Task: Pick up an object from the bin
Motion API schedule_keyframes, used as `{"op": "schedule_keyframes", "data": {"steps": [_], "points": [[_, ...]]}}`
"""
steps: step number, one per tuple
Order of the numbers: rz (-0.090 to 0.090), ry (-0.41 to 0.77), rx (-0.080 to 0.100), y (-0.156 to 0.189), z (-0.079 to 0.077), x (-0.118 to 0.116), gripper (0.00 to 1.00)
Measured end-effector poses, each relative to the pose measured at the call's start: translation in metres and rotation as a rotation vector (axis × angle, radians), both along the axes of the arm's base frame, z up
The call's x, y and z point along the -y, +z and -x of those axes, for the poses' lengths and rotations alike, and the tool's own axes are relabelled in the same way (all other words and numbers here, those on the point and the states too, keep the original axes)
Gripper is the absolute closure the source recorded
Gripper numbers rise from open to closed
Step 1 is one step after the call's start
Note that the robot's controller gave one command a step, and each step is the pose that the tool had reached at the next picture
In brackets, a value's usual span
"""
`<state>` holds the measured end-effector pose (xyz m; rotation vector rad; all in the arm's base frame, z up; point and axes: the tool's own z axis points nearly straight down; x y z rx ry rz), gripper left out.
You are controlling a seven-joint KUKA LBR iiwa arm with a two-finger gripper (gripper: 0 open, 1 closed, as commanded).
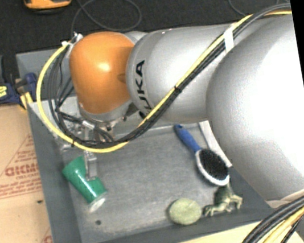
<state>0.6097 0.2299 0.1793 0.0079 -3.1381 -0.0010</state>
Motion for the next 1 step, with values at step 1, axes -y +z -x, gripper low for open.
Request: {"op": "schedule_keyframes", "data": {"steps": [1], "points": [[-0.001, -0.005, 0.007, 0.0052, -0.0014, 0.0013, 0.0]]}}
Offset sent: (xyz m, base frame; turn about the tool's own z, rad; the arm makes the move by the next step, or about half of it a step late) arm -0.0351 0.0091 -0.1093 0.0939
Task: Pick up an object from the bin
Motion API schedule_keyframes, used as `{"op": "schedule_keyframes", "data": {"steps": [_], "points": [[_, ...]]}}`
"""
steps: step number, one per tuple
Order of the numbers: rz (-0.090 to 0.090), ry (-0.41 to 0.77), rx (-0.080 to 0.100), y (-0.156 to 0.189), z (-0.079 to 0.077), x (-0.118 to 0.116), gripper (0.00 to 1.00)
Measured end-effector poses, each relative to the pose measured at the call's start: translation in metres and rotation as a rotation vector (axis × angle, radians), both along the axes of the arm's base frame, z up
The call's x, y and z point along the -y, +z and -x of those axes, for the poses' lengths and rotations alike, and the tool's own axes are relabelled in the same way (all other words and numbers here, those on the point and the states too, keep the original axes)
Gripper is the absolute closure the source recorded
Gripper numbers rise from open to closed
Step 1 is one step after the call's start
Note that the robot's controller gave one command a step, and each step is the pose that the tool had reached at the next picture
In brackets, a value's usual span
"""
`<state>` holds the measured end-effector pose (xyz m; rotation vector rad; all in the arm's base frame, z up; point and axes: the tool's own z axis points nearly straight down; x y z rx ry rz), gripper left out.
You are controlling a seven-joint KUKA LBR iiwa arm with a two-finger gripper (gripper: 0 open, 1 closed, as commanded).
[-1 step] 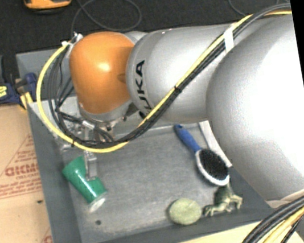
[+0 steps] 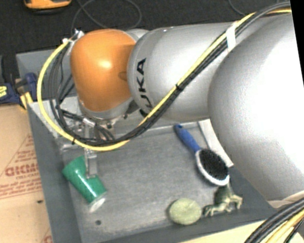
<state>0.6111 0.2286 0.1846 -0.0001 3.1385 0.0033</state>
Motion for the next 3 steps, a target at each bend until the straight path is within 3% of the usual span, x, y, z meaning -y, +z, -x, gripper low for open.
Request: {"op": "schedule_keyframes", "data": {"steps": [1, 3], "points": [[-0.001, -0.059, 0.003, -0.075, 0.023, -0.006, 0.0], [0.0, -0.209, 0.0, -0.063, 0.03, -0.004, 0.0]]}}
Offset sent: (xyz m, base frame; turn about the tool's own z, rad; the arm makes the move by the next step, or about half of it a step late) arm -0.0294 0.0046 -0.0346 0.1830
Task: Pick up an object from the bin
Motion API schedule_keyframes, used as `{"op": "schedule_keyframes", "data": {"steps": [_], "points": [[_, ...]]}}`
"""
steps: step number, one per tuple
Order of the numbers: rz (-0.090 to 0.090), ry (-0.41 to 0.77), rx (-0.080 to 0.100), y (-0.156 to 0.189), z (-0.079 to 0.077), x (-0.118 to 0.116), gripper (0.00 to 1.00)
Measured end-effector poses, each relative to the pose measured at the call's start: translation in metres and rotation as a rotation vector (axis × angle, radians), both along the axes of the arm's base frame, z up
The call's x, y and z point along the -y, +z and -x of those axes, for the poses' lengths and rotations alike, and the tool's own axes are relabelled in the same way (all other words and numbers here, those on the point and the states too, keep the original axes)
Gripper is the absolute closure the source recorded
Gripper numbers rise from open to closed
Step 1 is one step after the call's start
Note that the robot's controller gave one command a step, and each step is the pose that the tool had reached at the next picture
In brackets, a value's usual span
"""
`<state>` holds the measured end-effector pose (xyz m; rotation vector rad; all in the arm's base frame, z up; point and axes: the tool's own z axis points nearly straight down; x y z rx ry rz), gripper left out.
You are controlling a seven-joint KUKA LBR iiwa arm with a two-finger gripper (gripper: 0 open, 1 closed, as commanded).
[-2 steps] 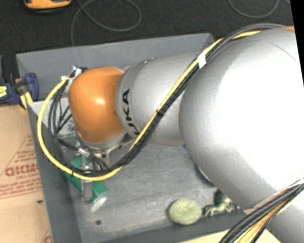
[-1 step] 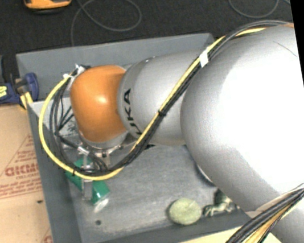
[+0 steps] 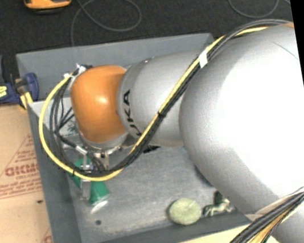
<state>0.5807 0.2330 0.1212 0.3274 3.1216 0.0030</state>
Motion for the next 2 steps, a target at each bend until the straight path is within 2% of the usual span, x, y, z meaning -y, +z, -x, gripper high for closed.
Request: {"op": "schedule_keyframes", "data": {"steps": [1, 2], "points": [[-0.001, -0.221, 0.0, -0.044, 0.006, -0.001, 0.0], [-0.008, -0.19, 0.025, -0.056, 0.0, -0.003, 1.0]]}}
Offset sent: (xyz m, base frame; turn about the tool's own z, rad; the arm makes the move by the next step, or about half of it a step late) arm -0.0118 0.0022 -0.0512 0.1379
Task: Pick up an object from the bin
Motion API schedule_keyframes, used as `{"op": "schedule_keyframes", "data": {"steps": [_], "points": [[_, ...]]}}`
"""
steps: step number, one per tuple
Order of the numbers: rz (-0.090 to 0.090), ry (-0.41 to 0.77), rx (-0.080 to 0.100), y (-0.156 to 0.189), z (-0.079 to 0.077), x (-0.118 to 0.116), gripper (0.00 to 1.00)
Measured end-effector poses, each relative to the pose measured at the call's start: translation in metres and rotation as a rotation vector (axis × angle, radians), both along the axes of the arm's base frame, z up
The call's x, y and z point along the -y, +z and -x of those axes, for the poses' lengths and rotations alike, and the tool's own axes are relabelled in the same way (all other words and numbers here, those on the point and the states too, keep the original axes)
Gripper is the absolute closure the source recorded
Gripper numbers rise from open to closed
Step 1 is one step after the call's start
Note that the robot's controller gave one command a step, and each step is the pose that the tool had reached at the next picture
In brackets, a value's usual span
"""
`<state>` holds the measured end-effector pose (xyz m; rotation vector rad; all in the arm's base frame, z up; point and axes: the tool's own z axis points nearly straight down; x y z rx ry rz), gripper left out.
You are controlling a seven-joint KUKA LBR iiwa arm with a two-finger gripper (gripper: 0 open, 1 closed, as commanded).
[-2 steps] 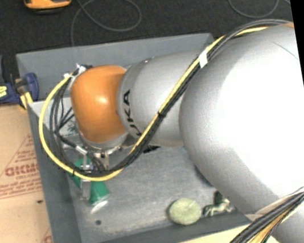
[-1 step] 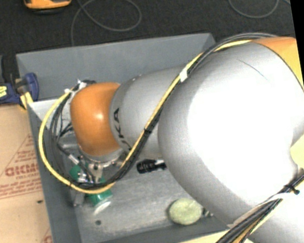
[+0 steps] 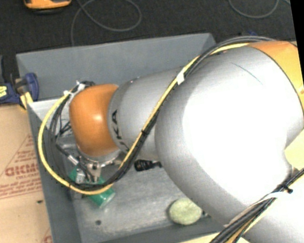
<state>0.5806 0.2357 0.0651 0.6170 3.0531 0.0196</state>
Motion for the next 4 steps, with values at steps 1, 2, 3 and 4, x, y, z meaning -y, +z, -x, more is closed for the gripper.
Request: {"op": "schedule_keyframes", "data": {"steps": [1, 2, 3, 4], "points": [[0.0, 0.005, -0.002, 0.0, 0.001, 0.0, 1.0], [0.002, 0.007, -0.008, 0.002, 0.001, 0.0, 1.0], [0.007, 0.006, -0.024, 0.007, 0.004, 0.001, 1.0], [0.009, 0.004, -0.032, 0.024, 0.005, 0.002, 1.0]]}}
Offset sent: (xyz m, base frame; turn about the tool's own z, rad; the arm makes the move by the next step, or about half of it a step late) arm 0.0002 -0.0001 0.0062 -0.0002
